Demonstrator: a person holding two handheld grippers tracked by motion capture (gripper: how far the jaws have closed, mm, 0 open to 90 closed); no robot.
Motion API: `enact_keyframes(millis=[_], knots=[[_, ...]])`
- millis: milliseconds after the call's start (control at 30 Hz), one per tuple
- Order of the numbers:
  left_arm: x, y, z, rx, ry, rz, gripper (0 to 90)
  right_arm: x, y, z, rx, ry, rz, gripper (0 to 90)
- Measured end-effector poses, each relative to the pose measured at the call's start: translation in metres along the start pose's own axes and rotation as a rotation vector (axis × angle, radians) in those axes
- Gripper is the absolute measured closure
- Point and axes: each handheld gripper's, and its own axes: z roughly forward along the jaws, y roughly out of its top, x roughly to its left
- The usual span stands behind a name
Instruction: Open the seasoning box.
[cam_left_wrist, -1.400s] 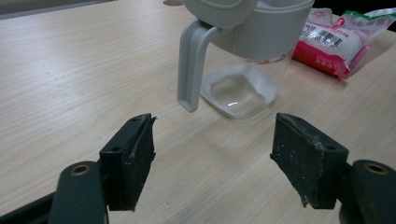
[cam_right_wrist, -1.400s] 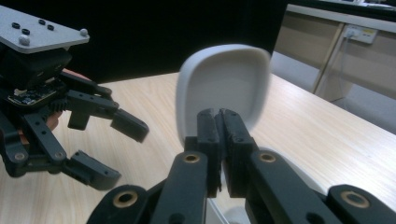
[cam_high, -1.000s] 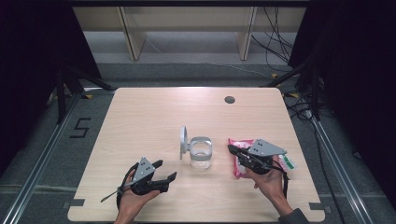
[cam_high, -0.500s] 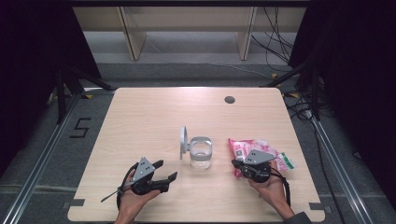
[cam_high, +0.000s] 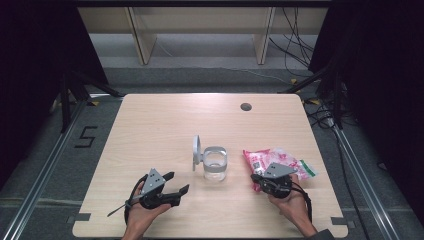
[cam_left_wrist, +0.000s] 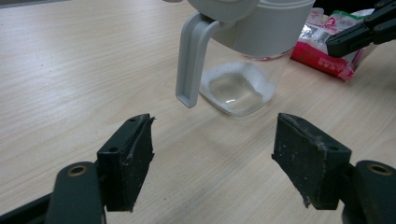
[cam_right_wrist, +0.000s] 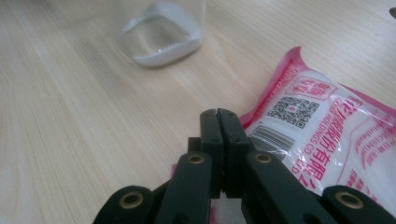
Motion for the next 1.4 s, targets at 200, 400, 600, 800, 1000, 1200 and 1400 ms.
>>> enact_keyframes(millis=[200,400,600,800,1000,1200,1400], knots=[[0.001,0.000,0.001,-0.013,-0.005,0.007,27.8,-0.005,-0.009,-0.011,0.008,0.001,0.022,90.0],[0.003,0.000,-0.001,0.008,0.007,0.021,27.8,-0.011,-0.018,-0.022,0.011,-0.007,0.047,90.0],[0.003,0.000,0.000,0.002,0.002,0.016,27.8,-0.018,-0.026,-0.032,0.016,-0.039,0.084,90.0],[0.003,-0.001,-0.001,0.010,0.005,0.005,27.8,-0.023,-0.030,-0.049,-0.056,-0.048,0.153,74.7],[0.004,0.000,-0.001,0.005,0.003,0.017,27.8,-0.042,-0.044,-0.071,-0.143,-0.211,0.367,48.7],[0.001,-0.001,0.000,0.008,0.003,-0.005,27.8,-0.063,-0.055,-0.074,-0.143,-0.285,0.420,42.1],[0.001,-0.002,0.002,-0.008,-0.008,-0.028,27.8,-0.075,-0.061,-0.073,-0.146,-0.302,0.482,40.1]])
